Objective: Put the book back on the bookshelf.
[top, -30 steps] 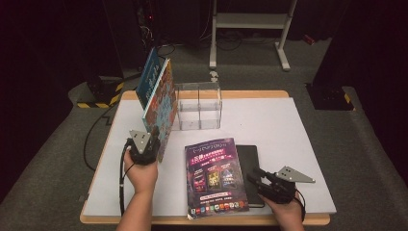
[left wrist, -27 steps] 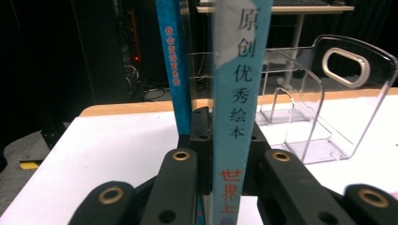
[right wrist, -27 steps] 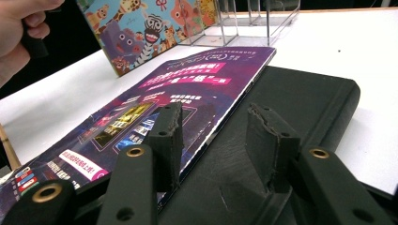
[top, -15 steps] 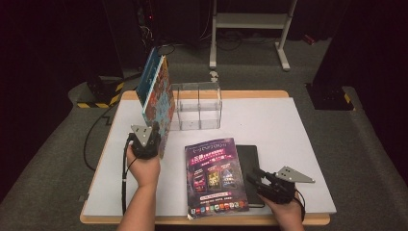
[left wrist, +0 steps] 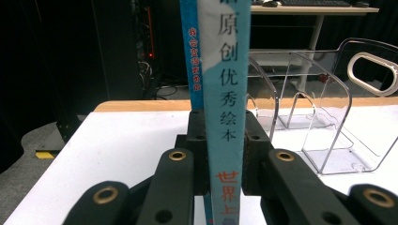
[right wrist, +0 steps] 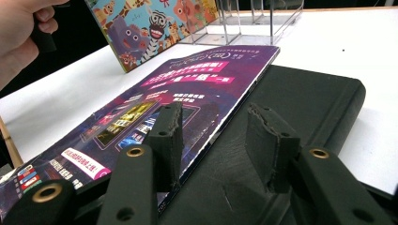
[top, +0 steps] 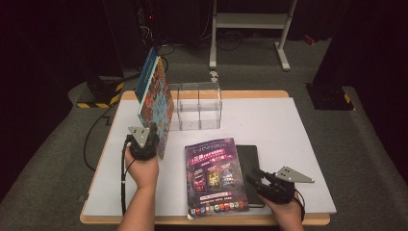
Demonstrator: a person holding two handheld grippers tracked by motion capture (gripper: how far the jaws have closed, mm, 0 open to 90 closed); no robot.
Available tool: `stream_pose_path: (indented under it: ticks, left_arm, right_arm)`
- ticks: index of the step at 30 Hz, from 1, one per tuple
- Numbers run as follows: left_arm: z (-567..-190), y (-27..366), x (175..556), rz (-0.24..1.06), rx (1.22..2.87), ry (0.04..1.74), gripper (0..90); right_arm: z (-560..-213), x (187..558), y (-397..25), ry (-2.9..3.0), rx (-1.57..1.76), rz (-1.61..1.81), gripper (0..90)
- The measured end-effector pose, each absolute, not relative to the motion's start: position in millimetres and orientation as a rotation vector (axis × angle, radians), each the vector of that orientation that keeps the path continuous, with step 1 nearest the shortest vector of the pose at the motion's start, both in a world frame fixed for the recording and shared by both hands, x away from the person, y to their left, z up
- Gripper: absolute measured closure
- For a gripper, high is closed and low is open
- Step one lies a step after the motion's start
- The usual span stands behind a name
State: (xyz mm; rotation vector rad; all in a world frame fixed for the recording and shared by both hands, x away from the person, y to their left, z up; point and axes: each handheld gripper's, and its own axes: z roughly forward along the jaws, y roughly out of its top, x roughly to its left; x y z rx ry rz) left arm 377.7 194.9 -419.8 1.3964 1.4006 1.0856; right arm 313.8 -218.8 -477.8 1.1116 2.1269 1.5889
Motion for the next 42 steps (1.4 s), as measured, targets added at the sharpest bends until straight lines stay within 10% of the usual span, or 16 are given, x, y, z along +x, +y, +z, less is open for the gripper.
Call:
stream_pose_path:
  ticks: [42]
  left_arm:
    - [-438.8, 222.9, 364.1, 0.85, 1.526, 1.372, 41.7]
  right_arm:
    - [-481.3, 314.4, -215.4, 2.146, 1.103, 1.549, 53.9]
